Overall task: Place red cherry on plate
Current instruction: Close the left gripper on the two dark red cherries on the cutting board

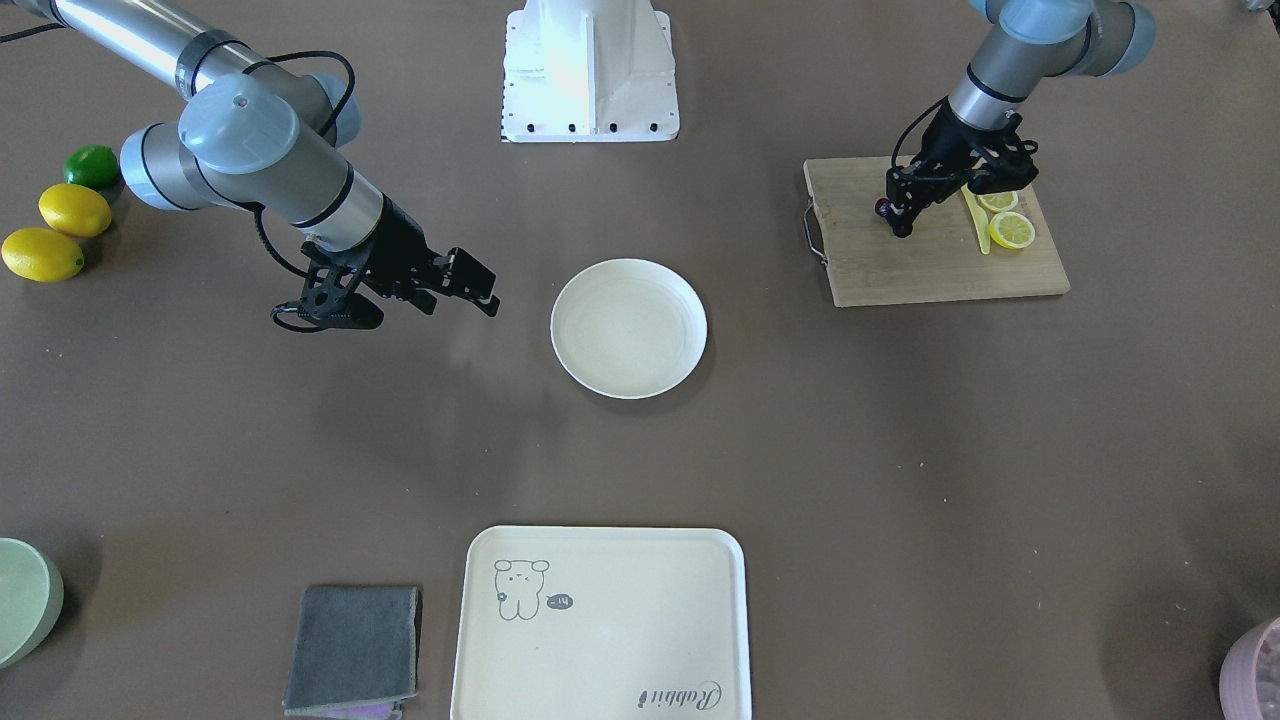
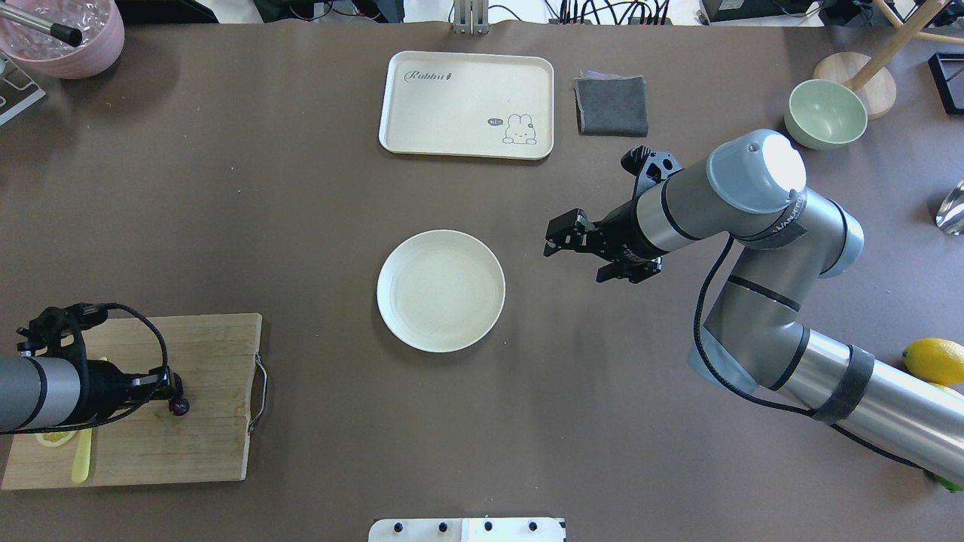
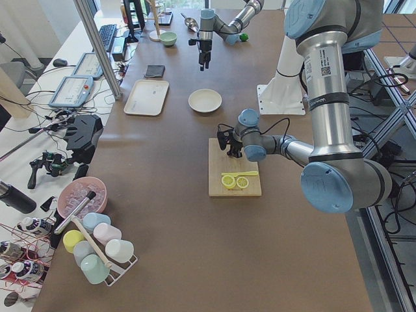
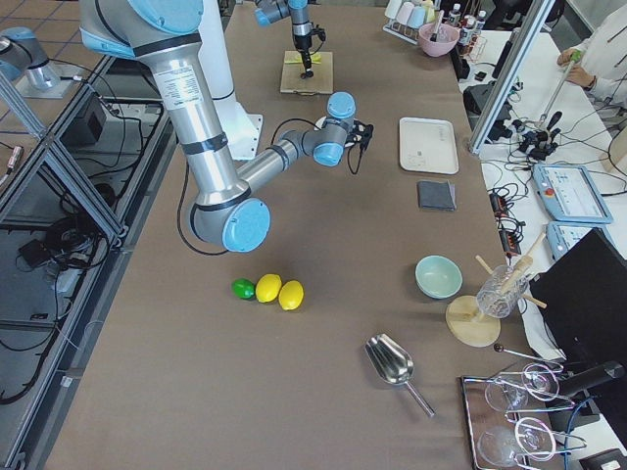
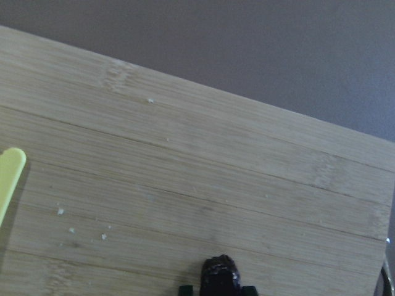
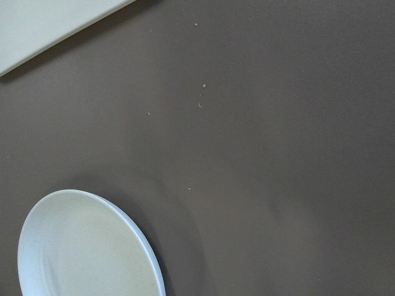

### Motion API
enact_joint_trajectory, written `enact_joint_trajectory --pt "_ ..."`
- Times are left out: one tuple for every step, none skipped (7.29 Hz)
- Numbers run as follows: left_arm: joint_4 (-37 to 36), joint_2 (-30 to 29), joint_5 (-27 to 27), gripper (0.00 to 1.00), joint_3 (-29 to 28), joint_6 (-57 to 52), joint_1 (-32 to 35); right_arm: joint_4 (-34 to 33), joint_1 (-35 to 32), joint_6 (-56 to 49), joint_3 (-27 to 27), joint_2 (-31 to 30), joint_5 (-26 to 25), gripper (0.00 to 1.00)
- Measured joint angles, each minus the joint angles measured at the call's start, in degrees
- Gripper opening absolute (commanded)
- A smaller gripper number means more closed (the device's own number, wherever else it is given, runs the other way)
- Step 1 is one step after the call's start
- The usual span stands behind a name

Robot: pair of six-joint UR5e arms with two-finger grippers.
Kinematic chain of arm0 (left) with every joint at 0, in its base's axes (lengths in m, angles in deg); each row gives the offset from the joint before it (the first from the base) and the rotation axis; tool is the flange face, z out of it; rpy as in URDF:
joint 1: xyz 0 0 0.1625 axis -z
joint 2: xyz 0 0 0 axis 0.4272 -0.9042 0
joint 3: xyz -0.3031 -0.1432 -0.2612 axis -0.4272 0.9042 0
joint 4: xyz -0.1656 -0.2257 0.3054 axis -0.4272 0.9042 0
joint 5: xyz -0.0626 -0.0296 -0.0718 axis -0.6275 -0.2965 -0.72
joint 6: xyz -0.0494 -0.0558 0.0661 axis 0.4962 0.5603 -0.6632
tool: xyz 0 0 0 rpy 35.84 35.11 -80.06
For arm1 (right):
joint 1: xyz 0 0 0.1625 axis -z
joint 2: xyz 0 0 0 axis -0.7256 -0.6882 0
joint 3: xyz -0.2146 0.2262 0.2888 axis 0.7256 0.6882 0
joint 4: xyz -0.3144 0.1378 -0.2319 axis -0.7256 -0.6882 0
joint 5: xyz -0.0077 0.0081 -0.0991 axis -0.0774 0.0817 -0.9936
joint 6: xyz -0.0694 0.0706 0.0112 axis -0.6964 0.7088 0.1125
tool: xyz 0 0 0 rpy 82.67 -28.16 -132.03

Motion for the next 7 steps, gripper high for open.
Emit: enact_joint_trajectory --pt "0.0 -0.19 -0.05 0.08 0.22 -0.01 0.19 0.04 0.14 -0.01 0.01 -0.04 -0.17 1.0" --pt "0.0 -0.42 -0.31 0.08 0.7 -0.03 0.72 0.06 0.23 -0.01 0.01 -0.09 -0.27 1.0" --pt "-0.02 -0.59 -1.13 0.08 1.84 -0.07 1.59 0.09 0.22 -0.01 -0.42 -0.67 -0.23 1.0" --pt "-0.08 -1.27 -2.79 0.08 3.37 -0.09 2.93 0.12 -0.2 -0.13 -1.8 -2.41 0.09 1.0" --pt "-0.63 -3.34 -4.61 0.08 4.52 -0.08 4.39 0.14 -1.55 -1.06 -3.42 -4.69 0.96 1.0" --pt "-3.86 -8.19 -5.72 0.08 5.04 -0.04 5.49 0.14 -4.11 -3.76 -4.53 -7.32 3.16 1.0" --pt "-11.11 -15.62 -6.11 0.08 5.1 0.06 5.99 0.1 -7.59 -8.23 -4.95 -10.39 6.52 1.0"
